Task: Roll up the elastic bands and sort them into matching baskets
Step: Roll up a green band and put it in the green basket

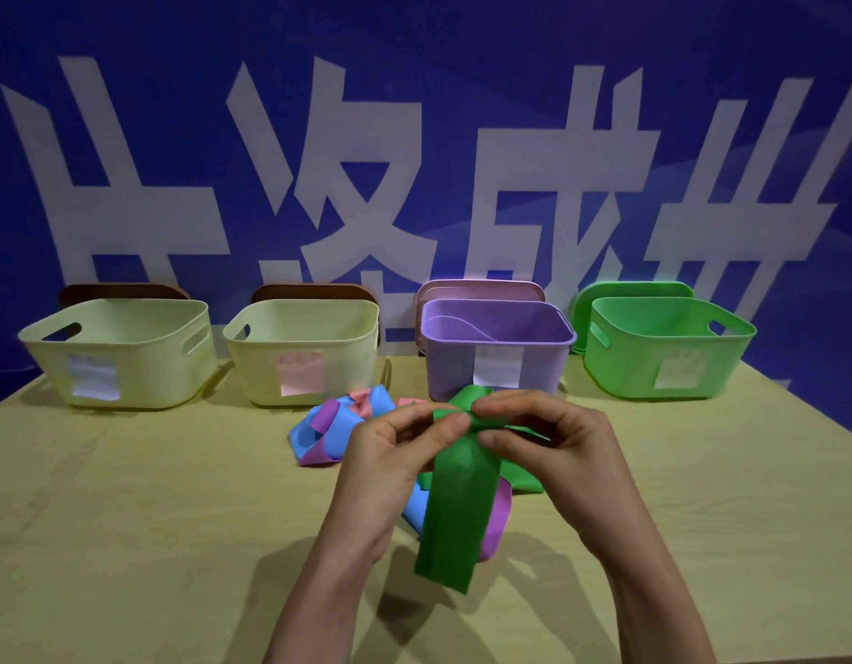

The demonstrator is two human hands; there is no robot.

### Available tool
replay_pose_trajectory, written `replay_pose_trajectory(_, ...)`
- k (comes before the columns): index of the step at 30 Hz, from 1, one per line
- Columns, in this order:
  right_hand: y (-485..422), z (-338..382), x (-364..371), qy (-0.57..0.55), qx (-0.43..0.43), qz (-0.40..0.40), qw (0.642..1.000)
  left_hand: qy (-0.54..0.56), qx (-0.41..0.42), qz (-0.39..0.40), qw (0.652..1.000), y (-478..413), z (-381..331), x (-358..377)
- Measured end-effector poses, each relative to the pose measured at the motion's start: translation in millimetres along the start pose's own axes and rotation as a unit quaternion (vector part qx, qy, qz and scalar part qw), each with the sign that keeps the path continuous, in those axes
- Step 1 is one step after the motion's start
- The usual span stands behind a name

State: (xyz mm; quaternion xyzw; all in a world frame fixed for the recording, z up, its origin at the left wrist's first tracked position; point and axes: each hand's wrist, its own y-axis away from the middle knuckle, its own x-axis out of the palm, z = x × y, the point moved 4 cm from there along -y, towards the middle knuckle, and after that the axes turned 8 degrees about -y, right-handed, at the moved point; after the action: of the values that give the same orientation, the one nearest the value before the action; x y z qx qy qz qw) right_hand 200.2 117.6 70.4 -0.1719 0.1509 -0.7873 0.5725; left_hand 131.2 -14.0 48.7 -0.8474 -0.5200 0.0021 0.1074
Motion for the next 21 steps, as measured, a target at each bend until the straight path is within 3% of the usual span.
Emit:
replay_pose_trajectory(5,1.4,-5.6,0.7,0.006,0.057,-0.006,0.998,-0.036,0.029,-0.019,0.999,0.0,-0.7,-2.7)
replay_pose_trajectory(9,0.7,-6.9,3.5,0.022,0.048,-0.012,0.999,-0.059,0.042,-0.018,0.997,0.1,0.5,-3.6)
replay_pose_trajectory(21,0.5,-6.0,-0.8,-0.015,0.018,-0.001,1.0,0.011,-0.038,0.029,0.999,1.4,-0.1,-1.4)
